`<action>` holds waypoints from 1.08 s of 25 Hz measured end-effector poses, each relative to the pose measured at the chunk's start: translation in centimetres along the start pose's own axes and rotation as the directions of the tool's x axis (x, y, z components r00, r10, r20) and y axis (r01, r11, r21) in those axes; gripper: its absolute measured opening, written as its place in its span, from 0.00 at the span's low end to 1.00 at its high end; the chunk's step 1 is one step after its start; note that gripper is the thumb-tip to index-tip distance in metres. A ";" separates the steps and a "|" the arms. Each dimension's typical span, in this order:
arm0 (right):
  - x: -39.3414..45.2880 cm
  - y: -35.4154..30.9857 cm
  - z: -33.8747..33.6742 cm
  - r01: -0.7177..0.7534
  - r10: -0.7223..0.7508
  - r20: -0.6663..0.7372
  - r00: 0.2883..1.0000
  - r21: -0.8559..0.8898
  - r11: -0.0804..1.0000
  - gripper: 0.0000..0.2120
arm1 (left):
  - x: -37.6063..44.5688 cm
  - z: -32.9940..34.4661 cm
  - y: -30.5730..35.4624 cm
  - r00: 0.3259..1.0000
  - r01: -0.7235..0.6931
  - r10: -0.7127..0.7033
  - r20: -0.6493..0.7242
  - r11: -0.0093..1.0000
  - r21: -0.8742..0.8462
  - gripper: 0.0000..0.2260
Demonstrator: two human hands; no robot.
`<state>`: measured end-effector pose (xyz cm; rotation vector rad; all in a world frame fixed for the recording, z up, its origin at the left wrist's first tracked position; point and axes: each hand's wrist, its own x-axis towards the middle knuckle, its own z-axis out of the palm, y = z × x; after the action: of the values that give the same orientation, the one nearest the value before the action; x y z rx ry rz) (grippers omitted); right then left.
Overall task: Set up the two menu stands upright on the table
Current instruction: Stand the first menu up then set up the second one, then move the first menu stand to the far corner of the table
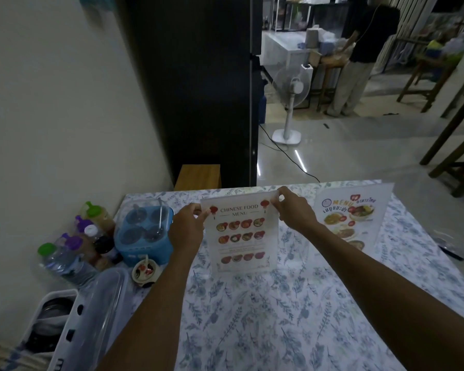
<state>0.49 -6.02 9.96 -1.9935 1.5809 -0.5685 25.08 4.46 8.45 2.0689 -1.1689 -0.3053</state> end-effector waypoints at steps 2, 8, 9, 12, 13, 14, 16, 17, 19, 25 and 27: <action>0.1 -0.2 -0.2 -0.012 0.012 0.015 1.000 -0.012 1.000 0.11 | -0.2 0.2 0.5 1.000 0.002 -0.002 -0.003 1.000 0.025 0.10; -0.8 -0.1 -1.4 -0.047 0.047 0.021 0.999 -0.027 0.999 0.20 | -0.7 0.0 1.2 1.000 -0.015 0.015 0.013 1.000 0.018 0.11; -1.0 0.0 -1.6 -0.051 0.052 0.017 0.999 -0.023 0.998 0.20 | -0.8 -0.2 1.6 1.000 -0.014 0.014 0.000 1.000 0.010 0.13; -2.0 0.7 -2.4 -0.047 0.047 -0.003 0.999 -0.012 0.999 0.20 | -1.3 -0.5 3.6 0.992 -0.058 0.058 -0.114 0.998 0.005 0.16; -2.4 1.1 -2.7 -0.049 0.049 -0.012 0.999 -0.011 0.999 0.20 | -1.7 -0.4 4.5 0.984 -0.099 0.099 -0.151 0.995 0.007 0.16; -2.8 1.6 -3.0 -0.051 0.051 -0.021 0.998 -0.014 0.999 0.19 | -2.1 -0.3 5.4 0.974 -0.152 0.151 -0.169 0.988 0.003 0.14; -3.9 2.6 -3.7 -0.061 0.060 -0.032 0.998 -0.028 0.998 0.18 | -3.3 0.6 7.6 0.958 -0.242 0.235 -0.163 0.970 -0.022 0.11; -4.5 3.2 -4.1 -0.072 0.071 -0.035 0.997 -0.036 0.997 0.17 | -4.0 1.4 8.6 0.951 -0.280 0.271 -0.151 0.959 -0.039 0.09; -5.7 5.4 -5.1 -0.108 0.106 -0.048 0.993 -0.055 0.993 0.17 | -5.7 4.0 10.8 0.930 -0.361 0.351 -0.110 0.928 -0.088 0.06; -8.4 13.9 -9.9 -0.262 0.258 -0.051 0.965 -0.082 0.962 0.16 | -11.0 12.8 17.3 0.879 -0.452 0.473 0.057 0.866 -0.216 0.03; -8.4 16.5 -11.3 -0.292 0.289 -0.050 0.956 -0.059 0.955 0.14 | -11.6 15.2 18.1 0.885 -0.431 0.456 0.091 0.878 -0.208 0.04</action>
<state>-20.85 -2.36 8.17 -1.7568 1.8966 -0.4474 -0.97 0.86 8.64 1.5819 -1.5978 -0.3208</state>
